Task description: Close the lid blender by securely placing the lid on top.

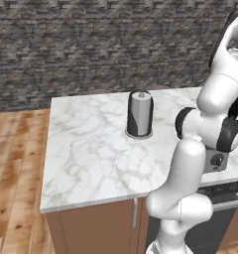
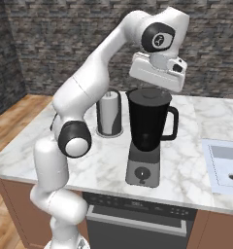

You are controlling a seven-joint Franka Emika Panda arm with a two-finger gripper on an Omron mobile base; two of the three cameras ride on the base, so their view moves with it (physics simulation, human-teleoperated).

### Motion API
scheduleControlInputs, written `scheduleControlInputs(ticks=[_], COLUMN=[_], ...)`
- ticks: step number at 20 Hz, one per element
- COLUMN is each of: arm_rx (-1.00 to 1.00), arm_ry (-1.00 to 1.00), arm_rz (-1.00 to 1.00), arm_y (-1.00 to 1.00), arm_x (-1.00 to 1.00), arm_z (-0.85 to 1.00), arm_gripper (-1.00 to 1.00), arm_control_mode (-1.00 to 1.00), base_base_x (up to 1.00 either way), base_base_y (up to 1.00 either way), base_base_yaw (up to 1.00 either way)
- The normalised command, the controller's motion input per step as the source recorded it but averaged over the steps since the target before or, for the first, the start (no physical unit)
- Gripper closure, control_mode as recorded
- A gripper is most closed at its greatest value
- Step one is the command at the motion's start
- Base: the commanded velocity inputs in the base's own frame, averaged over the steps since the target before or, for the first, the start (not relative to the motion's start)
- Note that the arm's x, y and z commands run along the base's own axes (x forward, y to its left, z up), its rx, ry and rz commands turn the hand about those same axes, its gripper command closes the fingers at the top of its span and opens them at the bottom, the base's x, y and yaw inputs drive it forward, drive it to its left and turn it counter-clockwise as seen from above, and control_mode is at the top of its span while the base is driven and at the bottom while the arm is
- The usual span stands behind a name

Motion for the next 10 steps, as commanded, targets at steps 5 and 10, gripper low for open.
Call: scheduleControlInputs(ticks=[5, 10], arm_rx=[-0.04, -0.02], arm_ry=[-0.28, -0.28], arm_rz=[0.00, 0.00], arm_y=[0.39, 0.49], arm_x=[-0.22, -0.53], arm_z=[0.00, 0.06], arm_gripper=[-1.00, -1.00], arm_control_mode=[-1.00, -1.00], base_base_x=[0.00, 0.00], base_base_y=[0.00, 0.00], base_base_yaw=[0.00, 0.00])
